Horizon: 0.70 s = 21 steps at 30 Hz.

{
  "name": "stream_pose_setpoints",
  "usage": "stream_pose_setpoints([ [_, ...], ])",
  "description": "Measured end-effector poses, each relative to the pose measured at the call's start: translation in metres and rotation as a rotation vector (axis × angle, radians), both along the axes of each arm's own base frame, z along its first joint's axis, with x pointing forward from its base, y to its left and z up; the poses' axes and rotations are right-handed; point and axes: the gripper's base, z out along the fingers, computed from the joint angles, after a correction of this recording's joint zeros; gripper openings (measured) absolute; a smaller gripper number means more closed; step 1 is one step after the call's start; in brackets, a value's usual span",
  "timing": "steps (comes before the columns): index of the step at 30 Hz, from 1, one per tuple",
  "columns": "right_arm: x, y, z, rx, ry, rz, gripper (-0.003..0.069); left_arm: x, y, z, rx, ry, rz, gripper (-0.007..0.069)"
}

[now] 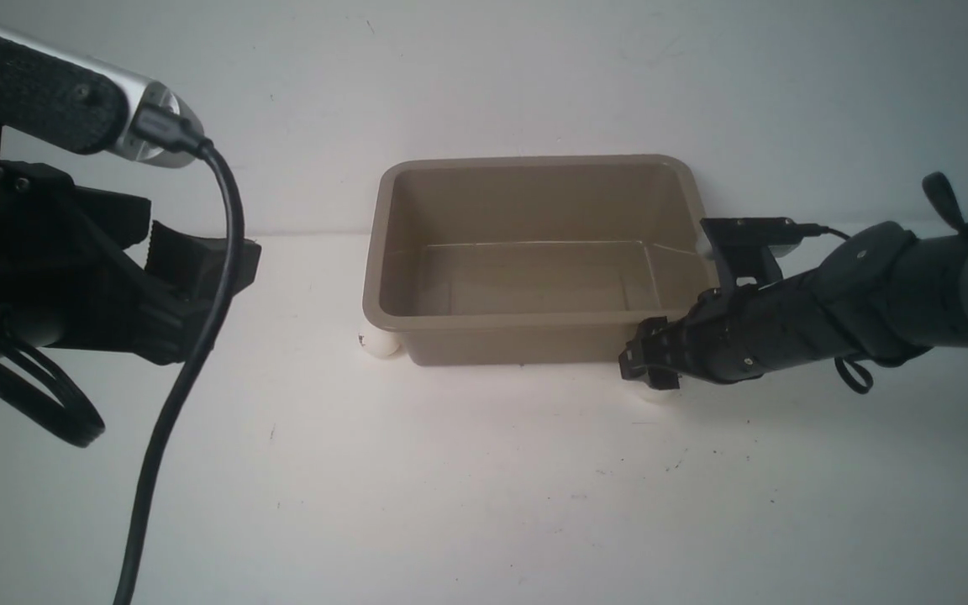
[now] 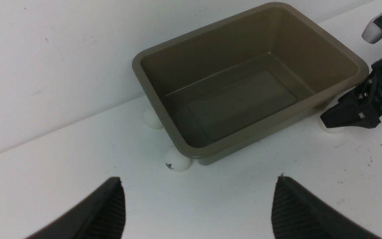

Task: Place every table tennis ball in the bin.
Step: Use the right arm to clamp the table tennis ball closest to it

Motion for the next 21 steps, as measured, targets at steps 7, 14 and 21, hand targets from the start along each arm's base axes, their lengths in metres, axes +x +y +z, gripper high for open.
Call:
stream_pose_setpoints([
  [7,0.0,0.0006,-0.0074,0.003,0.024,-0.002,0.0503,0.0,0.0,0.0,0.0,0.0,0.0,0.0535],
  [14,-0.0012,0.0015,-0.008,0.008,0.035,0.01,0.0472,0.0,0.0,0.0,0.0,0.0,0.0,0.0535],
  [21,-0.0025,0.0025,-0.0082,0.013,0.045,0.026,0.0375,0.0,0.0,0.0,0.0,0.0,0.0,0.0535],
])
